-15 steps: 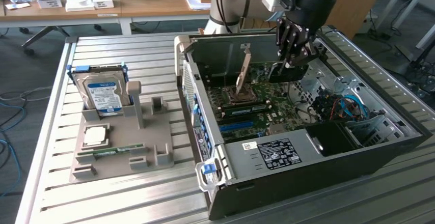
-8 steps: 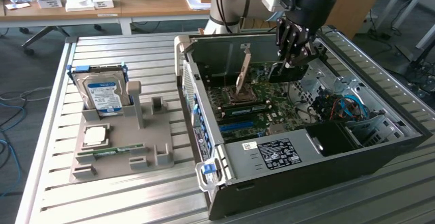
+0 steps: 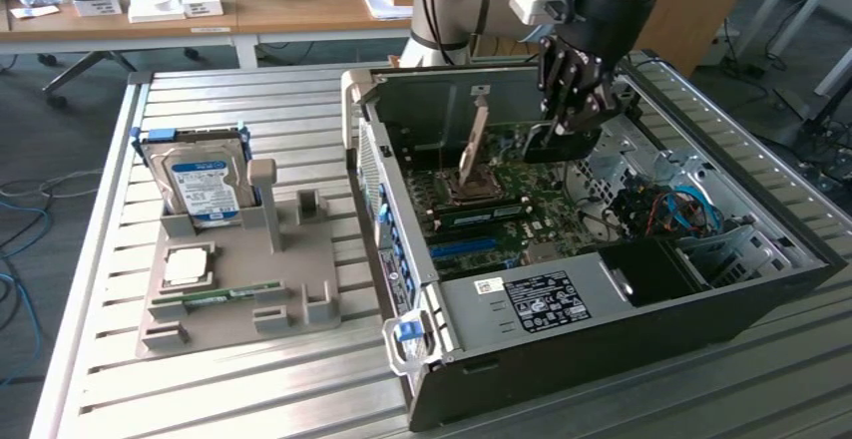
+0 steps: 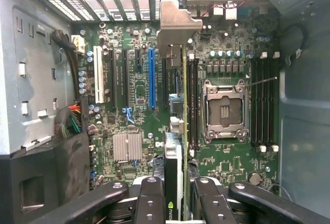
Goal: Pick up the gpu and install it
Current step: 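Insert the gpu into the slot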
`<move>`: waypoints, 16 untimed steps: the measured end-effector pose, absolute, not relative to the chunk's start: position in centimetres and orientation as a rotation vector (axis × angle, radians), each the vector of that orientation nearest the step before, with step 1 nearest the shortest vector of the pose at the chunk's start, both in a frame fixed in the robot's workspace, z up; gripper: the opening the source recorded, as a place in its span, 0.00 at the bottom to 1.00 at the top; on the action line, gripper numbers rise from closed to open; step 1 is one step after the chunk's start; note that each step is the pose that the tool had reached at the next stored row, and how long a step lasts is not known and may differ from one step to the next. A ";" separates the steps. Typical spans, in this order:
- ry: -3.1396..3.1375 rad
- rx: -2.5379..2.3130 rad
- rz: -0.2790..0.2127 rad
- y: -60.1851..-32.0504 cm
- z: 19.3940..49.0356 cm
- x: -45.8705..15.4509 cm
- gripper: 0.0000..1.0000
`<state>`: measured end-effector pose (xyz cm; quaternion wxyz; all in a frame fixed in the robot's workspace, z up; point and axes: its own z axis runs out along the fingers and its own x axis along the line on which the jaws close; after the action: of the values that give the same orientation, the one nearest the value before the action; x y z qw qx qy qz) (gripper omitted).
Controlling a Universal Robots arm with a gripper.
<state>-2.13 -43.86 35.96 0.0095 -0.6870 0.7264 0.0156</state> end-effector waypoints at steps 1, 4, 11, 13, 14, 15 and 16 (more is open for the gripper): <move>2.267 -2.144 0.052 -43.9 35.9 -2.2 0.27; 2.263 -2.141 0.059 -44.1 35.8 -2.4 0.27; 2.258 -2.136 0.070 -44.8 35.1 -2.9 0.27; 2.256 -2.134 0.076 -45.1 34.9 -2.9 0.27; 2.254 -2.132 0.079 -45.2 34.7 -3.0 0.27; 2.253 -2.131 0.082 -45.3 34.6 -3.0 0.27; 2.252 -2.129 0.085 -45.4 34.5 -3.0 0.27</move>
<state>-3.04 -45.37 34.46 0.0207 -0.6867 0.7261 0.0273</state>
